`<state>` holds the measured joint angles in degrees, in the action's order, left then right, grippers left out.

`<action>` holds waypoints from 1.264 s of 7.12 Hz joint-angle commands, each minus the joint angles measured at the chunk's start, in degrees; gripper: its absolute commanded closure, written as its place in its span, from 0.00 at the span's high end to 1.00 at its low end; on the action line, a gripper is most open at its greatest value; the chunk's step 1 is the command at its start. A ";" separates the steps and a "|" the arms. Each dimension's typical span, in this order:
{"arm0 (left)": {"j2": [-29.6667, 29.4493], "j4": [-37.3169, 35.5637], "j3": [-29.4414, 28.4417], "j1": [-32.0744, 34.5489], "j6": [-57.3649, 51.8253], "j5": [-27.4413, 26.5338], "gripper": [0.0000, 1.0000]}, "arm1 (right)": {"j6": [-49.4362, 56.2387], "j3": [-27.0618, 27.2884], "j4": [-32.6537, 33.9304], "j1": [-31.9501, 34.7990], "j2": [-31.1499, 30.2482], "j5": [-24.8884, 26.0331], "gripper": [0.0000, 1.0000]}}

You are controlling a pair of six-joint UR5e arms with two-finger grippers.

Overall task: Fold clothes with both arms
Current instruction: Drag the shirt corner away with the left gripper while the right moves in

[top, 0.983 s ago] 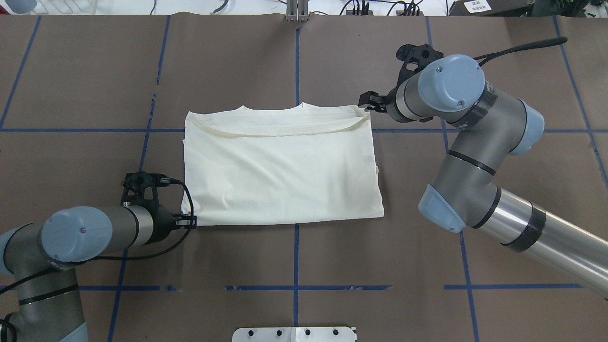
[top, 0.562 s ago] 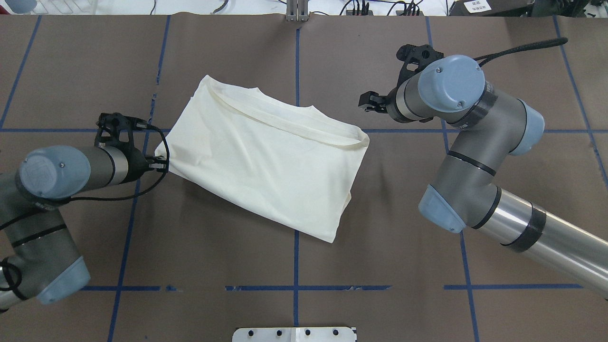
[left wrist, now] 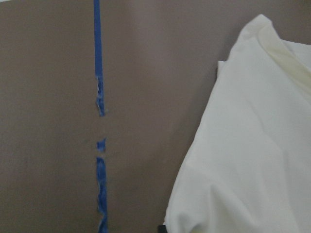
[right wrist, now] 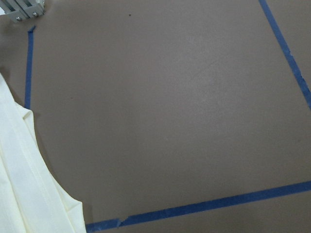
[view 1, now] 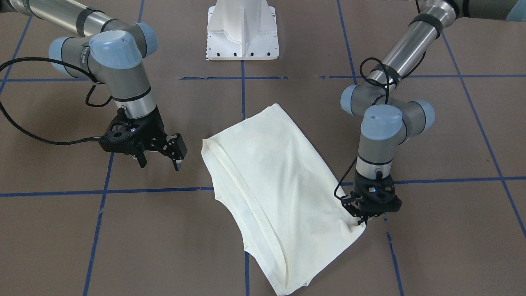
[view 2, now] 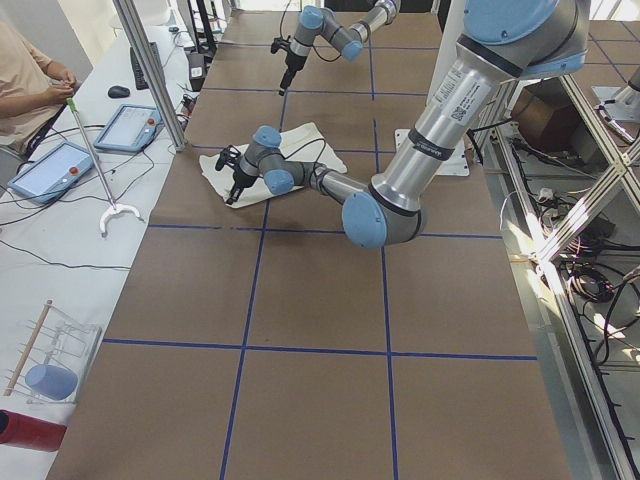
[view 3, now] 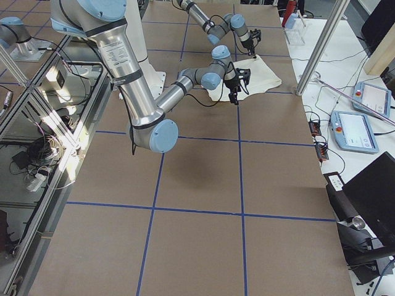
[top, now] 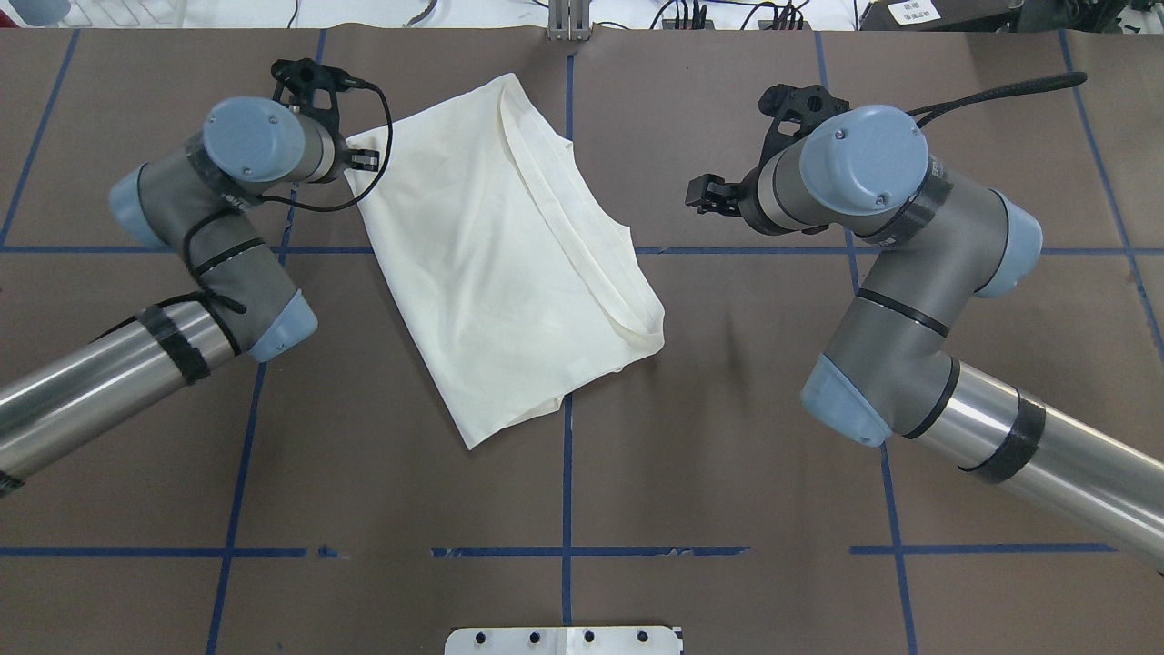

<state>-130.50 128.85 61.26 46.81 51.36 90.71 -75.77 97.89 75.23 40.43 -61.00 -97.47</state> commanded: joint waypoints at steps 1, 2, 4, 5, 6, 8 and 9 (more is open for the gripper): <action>-4.24 6.05 -8.88 3.62 -4.74 0.17 0.37 | -0.95 0.63 0.00 -0.26 0.18 -0.09 1.00; -1.45 9.11 -6.35 3.73 -6.34 0.61 0.99 | -2.00 0.46 0.00 -0.61 0.87 0.00 1.00; 2.17 9.75 -0.64 5.21 -6.53 5.33 1.00 | -2.01 0.11 0.00 -1.84 1.84 0.17 1.00; 6.79 10.54 4.69 5.22 -6.53 9.97 1.00 | -6.27 -4.85 0.00 -2.72 7.42 0.52 0.98; 10.06 10.46 9.27 5.22 -6.44 10.45 1.00 | -10.06 -11.60 -0.08 -3.33 13.82 1.66 0.89; 10.53 10.46 10.11 5.14 -6.36 10.37 1.00 | -13.33 -22.85 -12.57 -5.18 16.69 4.38 0.78; 10.62 10.46 10.11 5.05 -6.09 10.37 1.00 | -13.43 -25.97 -13.26 -5.53 18.18 5.00 0.77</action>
<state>-120.17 139.28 71.08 51.94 45.03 101.03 -88.29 77.39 65.73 35.53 -44.80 -93.53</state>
